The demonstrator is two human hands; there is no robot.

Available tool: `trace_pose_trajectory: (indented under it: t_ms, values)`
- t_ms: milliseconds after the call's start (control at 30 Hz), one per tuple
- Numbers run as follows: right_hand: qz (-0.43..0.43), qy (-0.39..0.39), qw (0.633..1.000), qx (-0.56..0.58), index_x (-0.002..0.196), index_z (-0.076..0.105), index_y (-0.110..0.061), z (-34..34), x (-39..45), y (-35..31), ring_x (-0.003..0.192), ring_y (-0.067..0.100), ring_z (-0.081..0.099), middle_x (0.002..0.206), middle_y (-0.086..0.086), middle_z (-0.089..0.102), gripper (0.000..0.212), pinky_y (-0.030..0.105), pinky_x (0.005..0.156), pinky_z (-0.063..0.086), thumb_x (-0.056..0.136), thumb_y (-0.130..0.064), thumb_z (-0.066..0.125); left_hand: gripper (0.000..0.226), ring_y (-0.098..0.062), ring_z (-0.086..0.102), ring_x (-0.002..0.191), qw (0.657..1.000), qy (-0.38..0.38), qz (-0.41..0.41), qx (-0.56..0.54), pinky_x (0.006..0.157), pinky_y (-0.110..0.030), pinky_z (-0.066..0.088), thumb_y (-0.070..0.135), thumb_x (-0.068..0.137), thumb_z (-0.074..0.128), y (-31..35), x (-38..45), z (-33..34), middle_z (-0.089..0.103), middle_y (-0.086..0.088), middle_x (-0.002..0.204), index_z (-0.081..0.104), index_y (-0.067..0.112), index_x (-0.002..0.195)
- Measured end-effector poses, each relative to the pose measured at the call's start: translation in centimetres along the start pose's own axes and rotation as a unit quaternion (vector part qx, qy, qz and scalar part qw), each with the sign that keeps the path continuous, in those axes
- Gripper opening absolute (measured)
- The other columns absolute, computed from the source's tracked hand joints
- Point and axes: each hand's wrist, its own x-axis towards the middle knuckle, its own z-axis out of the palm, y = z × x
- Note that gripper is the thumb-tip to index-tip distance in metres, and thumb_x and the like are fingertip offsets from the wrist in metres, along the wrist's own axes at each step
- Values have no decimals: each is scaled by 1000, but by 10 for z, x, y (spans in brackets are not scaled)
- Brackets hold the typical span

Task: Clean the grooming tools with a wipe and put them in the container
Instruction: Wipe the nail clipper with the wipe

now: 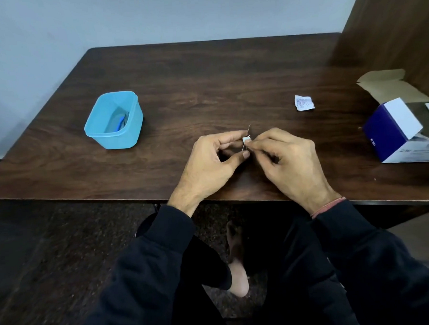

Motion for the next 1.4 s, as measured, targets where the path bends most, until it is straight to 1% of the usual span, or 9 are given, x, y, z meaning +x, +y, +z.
trace_pose_trajectory:
  t_ms: [400,533,633,767,867,1033,1133,1267,1400]
  values:
    - [-15,-26,1000,-9,112,88,-20,-1,1,-2,96,12,78,111,-11,79,18,42,77,65,103,-9,76,45,0,67,137,1000,-16,5,23,127,-38,48,4,104,75,-3,2,-2,79,11,137,74,20,146]
    - [19,5,999,-27,112,88,-22,0,3,-1,94,15,79,108,-11,79,17,43,76,65,105,-15,74,45,1,68,135,999,-23,-2,27,125,-40,50,6,105,74,-5,2,-3,80,14,135,74,22,147]
    - [-11,-22,999,-22,111,88,-21,0,1,-3,97,14,79,110,-11,79,17,43,77,65,104,-12,75,45,-2,68,138,999,-26,1,25,126,-42,49,2,106,72,-5,3,-3,79,11,137,74,19,147]
    - [21,6,999,-43,111,88,-23,0,3,-2,94,13,78,109,-12,80,17,42,77,65,104,-13,76,45,0,66,139,999,-26,-9,17,128,-37,46,1,107,71,-3,2,-3,79,9,138,72,16,149]
    - [-10,-20,999,-23,109,88,-21,1,2,-3,100,10,79,111,-12,81,14,41,81,66,104,-14,77,47,0,65,139,999,-32,-15,8,129,-33,45,-1,107,70,-2,2,-4,79,5,140,70,14,151]
    - [23,12,999,-32,112,88,-22,0,4,1,99,12,79,111,-12,81,15,42,80,66,105,-17,76,47,7,60,141,999,-30,-15,10,118,-5,38,1,109,69,2,1,-4,79,4,139,67,15,154]
    - [-20,-26,999,-15,114,87,-20,2,1,-1,103,13,80,115,-11,81,16,43,81,66,105,-14,75,49,0,59,146,999,-30,-19,-1,127,-16,37,2,109,68,0,2,-5,77,3,142,64,16,156]
    - [13,7,1000,-21,115,88,-21,1,3,2,97,11,78,112,-12,80,16,42,79,65,105,-16,76,50,4,54,149,999,-24,-26,-4,120,-4,33,2,110,67,0,3,-4,76,6,143,63,16,157]
    - [-19,-20,1000,-4,116,87,-20,2,1,-1,100,10,79,114,-11,81,17,41,80,66,106,-14,75,50,3,57,147,999,-30,-25,-7,124,-11,36,2,110,67,1,2,-6,77,4,143,61,14,158]
